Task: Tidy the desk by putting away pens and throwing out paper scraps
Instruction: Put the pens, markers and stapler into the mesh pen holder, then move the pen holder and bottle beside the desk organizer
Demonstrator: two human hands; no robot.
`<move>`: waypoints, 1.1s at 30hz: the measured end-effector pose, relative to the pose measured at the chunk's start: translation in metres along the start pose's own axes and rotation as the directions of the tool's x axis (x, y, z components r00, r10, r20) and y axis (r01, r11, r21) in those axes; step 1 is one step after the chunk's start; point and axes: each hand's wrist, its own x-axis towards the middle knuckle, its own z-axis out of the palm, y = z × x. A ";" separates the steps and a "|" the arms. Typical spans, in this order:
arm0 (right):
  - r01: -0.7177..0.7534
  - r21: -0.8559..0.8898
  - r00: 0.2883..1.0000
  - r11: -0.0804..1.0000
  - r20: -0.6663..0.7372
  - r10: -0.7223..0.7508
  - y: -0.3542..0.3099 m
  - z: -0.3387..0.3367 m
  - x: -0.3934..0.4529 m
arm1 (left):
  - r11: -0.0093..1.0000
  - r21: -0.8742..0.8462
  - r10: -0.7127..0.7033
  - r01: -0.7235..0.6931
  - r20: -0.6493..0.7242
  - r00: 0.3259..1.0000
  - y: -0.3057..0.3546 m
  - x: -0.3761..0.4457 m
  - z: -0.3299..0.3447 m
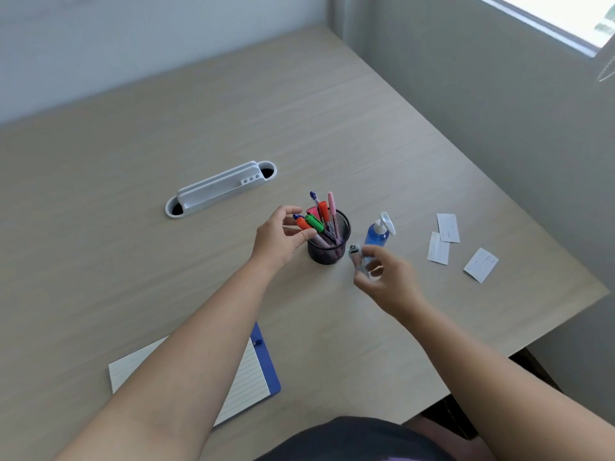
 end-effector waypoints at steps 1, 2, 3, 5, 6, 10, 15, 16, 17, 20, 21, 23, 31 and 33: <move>0.009 0.093 1.000 0.996 -0.013 -0.008 -0.006 -0.003 0.002 | 1.000 -0.010 -0.003 0.004 0.008 1.000 -0.002 0.000 0.000; 0.025 0.165 0.999 0.986 -0.026 -0.021 -0.014 -0.007 0.005 | 1.000 -0.022 -0.009 0.009 0.017 1.000 -0.004 0.000 0.001; 0.042 0.207 0.999 0.977 -0.042 -0.034 -0.022 -0.010 0.008 | 1.000 -0.027 -0.015 0.015 0.024 1.000 -0.005 -0.001 0.001; 0.070 0.238 0.997 0.969 -0.057 -0.057 -0.038 -0.013 0.017 | 0.999 -0.026 -0.031 0.032 0.026 0.999 -0.004 -0.004 0.002; 0.084 0.228 0.996 0.970 -0.050 -0.075 -0.044 -0.012 0.020 | 0.998 -0.034 -0.049 0.050 0.025 0.998 -0.002 -0.005 0.002; 0.073 0.123 0.995 0.990 0.056 -0.080 -0.035 0.001 0.028 | 0.965 -0.172 -0.190 0.199 0.069 0.979 0.008 -0.007 0.003; 0.082 -0.047 0.987 0.996 0.145 -0.074 -0.015 0.011 0.028 | 0.927 -0.240 -0.274 0.287 0.089 0.958 0.008 -0.006 0.006; 0.122 -0.078 0.984 0.989 0.139 -0.110 -0.014 0.011 0.028 | 0.920 -0.251 -0.287 0.300 0.088 0.954 0.006 -0.005 0.007; 0.151 -0.088 0.982 0.985 0.127 -0.140 -0.013 0.011 0.027 | 0.913 -0.262 -0.299 0.312 0.089 0.950 0.005 -0.004 0.007; 0.099 -0.063 0.993 0.993 0.071 -0.094 -0.015 0.009 0.031 | 0.891 -0.300 -0.323 0.341 0.110 0.940 0.001 -0.003 0.009; 0.047 -0.060 0.997 0.997 0.063 -0.043 -0.017 0.009 0.032 | 0.882 -0.312 -0.333 0.352 0.114 0.936 0.001 -0.004 0.009; -0.076 -0.031 0.993 0.997 0.089 0.078 -0.021 0.010 0.034 | 0.869 -0.334 -0.348 0.366 0.115 0.930 0.000 -0.005 0.007; -0.240 0.183 0.957 0.953 0.211 0.201 -0.038 0.028 0.041 | 0.850 -0.376 -0.371 0.368 0.068 0.926 -0.012 -0.017 -0.012; -0.280 0.253 0.942 0.926 0.259 0.214 -0.040 0.035 0.042 | 0.843 -0.391 -0.376 0.368 0.061 0.925 -0.016 -0.021 -0.019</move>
